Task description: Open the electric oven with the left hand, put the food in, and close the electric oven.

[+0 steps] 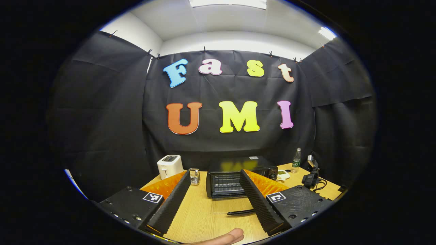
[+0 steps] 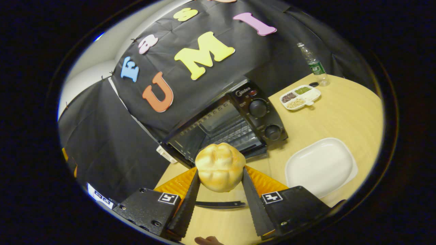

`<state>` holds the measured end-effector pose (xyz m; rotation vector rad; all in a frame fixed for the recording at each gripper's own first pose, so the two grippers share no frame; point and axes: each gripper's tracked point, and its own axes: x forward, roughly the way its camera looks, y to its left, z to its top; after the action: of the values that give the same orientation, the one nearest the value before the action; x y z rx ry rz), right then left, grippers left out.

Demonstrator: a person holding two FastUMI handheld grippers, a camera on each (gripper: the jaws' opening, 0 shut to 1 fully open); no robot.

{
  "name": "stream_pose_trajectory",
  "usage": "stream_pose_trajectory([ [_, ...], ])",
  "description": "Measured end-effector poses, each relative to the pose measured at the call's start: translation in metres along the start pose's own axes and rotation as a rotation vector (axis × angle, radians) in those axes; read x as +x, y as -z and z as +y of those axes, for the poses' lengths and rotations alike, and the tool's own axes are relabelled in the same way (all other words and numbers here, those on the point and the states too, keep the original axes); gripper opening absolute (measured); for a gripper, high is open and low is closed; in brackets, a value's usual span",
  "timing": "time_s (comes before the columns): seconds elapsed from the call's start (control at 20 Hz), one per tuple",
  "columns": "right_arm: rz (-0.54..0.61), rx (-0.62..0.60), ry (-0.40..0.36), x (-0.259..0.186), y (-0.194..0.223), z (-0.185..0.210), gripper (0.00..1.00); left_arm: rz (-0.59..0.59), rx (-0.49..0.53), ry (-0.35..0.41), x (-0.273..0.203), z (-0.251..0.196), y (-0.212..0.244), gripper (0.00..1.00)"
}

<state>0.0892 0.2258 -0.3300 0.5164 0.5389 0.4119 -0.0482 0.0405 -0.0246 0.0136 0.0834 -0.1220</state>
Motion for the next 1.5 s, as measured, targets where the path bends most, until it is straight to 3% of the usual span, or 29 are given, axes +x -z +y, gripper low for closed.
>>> stream_pose_trajectory([
  [0.05,-0.02,0.023,0.006,0.009,-0.003,0.008,0.74,0.0,-0.003,-0.002,0.0,0.003,0.001,0.95],
  [0.4,-0.091,0.147,0.156,0.089,-0.004,0.028,0.74,0.023,-0.025,-0.045,0.004,0.031,0.011,0.95],
  [0.45,-0.084,0.119,0.191,0.101,-0.002,0.024,0.7,0.027,-0.033,-0.046,0.006,0.032,0.012,0.95],
  [0.5,-0.095,0.096,0.202,0.113,-0.004,0.022,0.75,0.029,-0.038,-0.044,0.008,0.032,0.011,0.95],
  [0.6,-0.097,0.051,0.219,0.138,-0.006,0.019,0.7,0.043,-0.03,-0.03,0.008,0.031,0.016,0.94],
  [0.65,-0.095,0.023,0.224,0.15,-0.007,0.018,0.75,0.041,-0.019,-0.025,0.007,0.03,0.016,0.94],
  [0.7,-0.099,-0.01,0.23,0.158,-0.009,0.017,0.7,0.039,-0.008,-0.022,0.007,0.031,0.015,0.94],
  [0.75,-0.114,-0.053,0.244,0.167,-0.013,0.013,0.75,0.035,0.003,-0.015,0.009,0.029,0.016,0.94],
  [1.0,-0.164,-0.246,0.299,0.192,-0.032,0.0,0.75,0.042,0.026,0.004,0.013,0.021,0.021,0.94],
  [1.15,-0.153,-0.296,0.311,0.195,-0.032,0.0,0.76,0.041,0.039,0.015,0.013,0.018,0.022,0.94],
  [1.3,-0.156,-0.324,0.358,0.185,-0.032,-0.005,0.9,0.042,0.041,0.024,0.013,0.014,0.022,0.94],
  [1.5,-0.132,-0.321,0.307,0.171,-0.027,0.001,0.95,0.051,0.031,0.03,0.013,0.011,0.025,0.94],
])
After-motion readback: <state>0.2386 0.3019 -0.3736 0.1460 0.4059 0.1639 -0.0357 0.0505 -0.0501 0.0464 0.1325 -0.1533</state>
